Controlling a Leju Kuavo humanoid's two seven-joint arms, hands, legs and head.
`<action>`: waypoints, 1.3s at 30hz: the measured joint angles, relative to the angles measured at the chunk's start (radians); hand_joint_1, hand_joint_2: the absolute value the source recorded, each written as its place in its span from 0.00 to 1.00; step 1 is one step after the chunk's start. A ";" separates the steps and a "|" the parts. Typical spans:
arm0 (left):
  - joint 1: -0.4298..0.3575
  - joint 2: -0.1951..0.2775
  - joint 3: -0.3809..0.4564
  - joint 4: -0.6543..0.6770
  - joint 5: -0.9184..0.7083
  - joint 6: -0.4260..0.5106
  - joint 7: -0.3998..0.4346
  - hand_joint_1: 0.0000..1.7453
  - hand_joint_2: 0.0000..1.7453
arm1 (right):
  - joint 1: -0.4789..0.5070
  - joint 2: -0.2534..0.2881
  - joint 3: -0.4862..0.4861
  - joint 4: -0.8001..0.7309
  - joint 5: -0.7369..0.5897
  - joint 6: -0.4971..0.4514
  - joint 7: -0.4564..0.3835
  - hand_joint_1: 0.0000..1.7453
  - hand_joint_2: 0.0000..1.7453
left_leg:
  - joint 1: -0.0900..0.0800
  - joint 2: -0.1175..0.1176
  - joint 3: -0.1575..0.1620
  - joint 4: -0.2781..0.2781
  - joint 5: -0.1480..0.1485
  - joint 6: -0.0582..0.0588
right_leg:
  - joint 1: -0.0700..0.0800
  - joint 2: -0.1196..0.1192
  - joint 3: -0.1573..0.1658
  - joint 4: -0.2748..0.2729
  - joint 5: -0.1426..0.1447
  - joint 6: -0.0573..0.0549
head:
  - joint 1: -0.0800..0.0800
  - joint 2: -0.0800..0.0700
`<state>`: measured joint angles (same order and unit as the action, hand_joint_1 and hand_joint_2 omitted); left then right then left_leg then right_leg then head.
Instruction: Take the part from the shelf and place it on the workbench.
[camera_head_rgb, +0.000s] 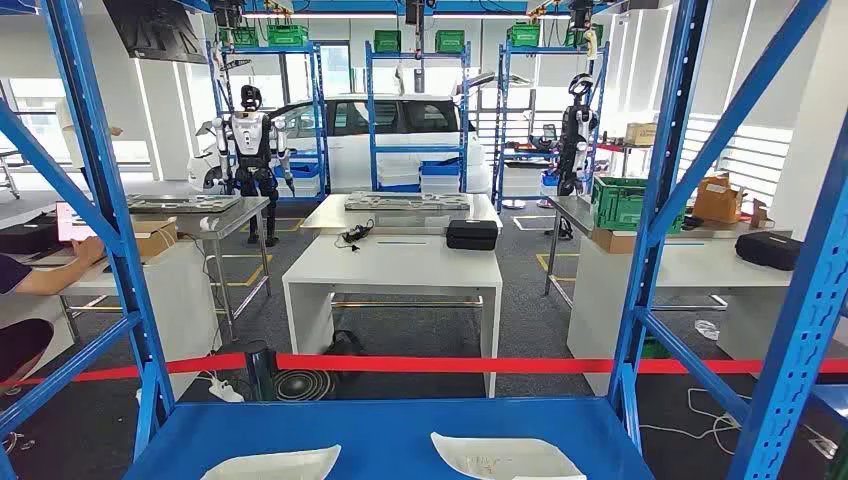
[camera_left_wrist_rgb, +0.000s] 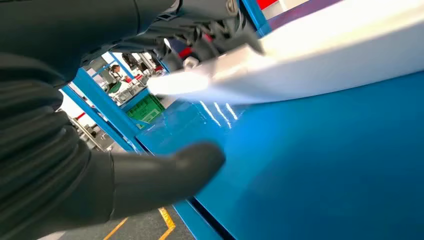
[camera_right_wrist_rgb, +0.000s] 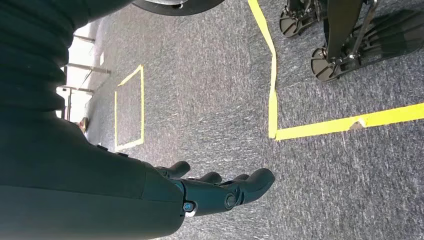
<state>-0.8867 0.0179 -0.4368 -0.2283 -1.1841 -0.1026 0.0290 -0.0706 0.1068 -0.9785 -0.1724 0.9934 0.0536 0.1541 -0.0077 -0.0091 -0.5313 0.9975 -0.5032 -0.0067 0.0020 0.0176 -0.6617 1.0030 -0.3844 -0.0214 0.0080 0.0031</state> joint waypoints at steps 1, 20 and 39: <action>0.001 0.000 0.000 0.000 0.000 0.002 -0.002 0.99 1.00 | 0.000 0.000 0.000 0.000 0.000 0.000 0.000 0.00 1.00 | 0.000 0.000 0.000 0.000 0.000 0.000 | 0.000 0.000 0.000 0.000 0.000 0.000 | 0.000 0.000; 0.007 0.000 0.000 -0.004 -0.007 0.034 -0.028 0.95 1.00 | 0.000 0.000 0.000 0.000 0.012 0.002 -0.012 0.00 1.00 | 0.000 0.001 0.003 -0.001 -0.005 0.000 | 0.000 0.001 0.007 0.002 -0.006 0.000 | 0.000 0.000; 0.009 0.000 0.000 -0.007 -0.012 0.048 -0.073 1.00 1.00 | 0.000 0.000 0.000 0.000 0.018 0.011 -0.018 0.00 1.00 | 0.000 0.001 0.003 -0.001 -0.005 0.000 | 0.000 0.001 0.007 0.002 -0.006 0.000 | 0.000 0.000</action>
<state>-0.8780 0.0180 -0.4368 -0.2355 -1.1960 -0.0546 -0.0442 -0.0706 0.1067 -0.9782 -0.1724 1.0113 0.0649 0.1360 -0.0078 -0.0085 -0.5283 0.9962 -0.5086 -0.0066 0.0018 0.0183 -0.6547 1.0052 -0.3908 -0.0213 0.0080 0.0031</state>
